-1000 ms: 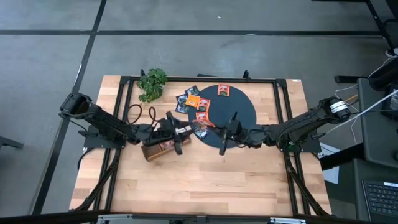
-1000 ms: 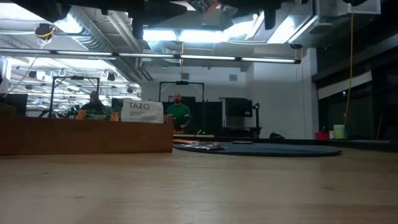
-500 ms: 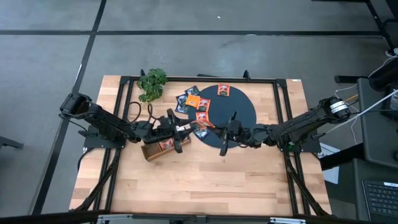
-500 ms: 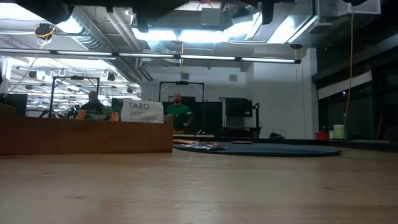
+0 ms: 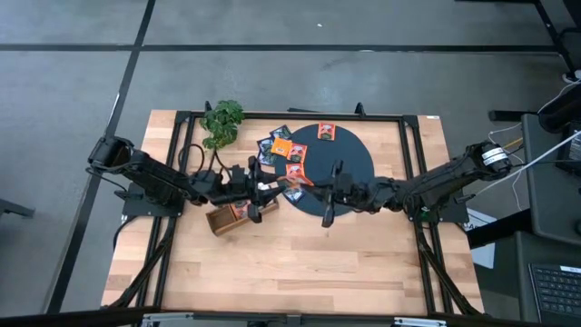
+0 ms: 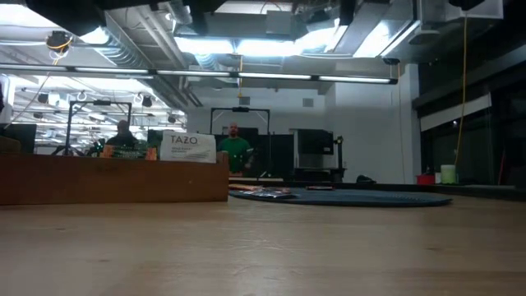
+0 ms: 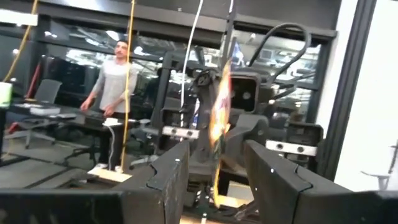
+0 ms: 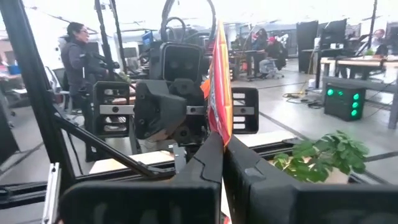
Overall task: Pick & Place Tea
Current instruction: Put the orange tea bag into the middle section of the wooden organizer
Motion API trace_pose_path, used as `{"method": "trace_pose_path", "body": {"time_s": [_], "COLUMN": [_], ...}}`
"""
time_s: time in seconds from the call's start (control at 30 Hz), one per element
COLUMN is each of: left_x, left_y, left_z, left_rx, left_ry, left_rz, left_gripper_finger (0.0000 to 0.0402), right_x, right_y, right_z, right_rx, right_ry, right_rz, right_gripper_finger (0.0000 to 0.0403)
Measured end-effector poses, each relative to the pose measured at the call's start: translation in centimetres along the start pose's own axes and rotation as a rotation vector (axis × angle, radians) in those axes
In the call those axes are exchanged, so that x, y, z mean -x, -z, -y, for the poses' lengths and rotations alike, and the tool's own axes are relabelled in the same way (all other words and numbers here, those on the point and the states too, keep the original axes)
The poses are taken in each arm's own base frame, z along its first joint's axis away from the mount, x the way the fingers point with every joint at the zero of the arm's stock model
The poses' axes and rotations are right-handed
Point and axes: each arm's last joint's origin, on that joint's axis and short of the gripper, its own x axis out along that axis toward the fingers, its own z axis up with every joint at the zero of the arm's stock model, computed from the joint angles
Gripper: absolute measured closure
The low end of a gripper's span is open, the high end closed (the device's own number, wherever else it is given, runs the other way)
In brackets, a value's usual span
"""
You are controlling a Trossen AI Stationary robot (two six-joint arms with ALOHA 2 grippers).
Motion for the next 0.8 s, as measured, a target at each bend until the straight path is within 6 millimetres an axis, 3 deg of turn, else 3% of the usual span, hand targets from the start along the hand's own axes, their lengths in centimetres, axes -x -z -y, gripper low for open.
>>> {"method": "trace_pose_path", "body": {"time_s": [0.4,0.8], "left_x": [-0.1,-0.1], "left_y": [-0.2,-0.2], "left_z": [-0.2,-0.1], "left_rx": [0.004,0.004], "left_ry": [0.006,0.006], "left_rz": [0.019,0.017], "left_gripper_finger": [0.0257,0.0383], "right_x": [-0.9,-1.1], "right_y": [0.6,0.9], "right_z": [0.5,0.5], "right_rx": [-0.015,-0.017], "right_ry": [-0.042,-0.047], "right_rz": [0.020,0.034], "right_gripper_finger": [0.0396,0.0396]}}
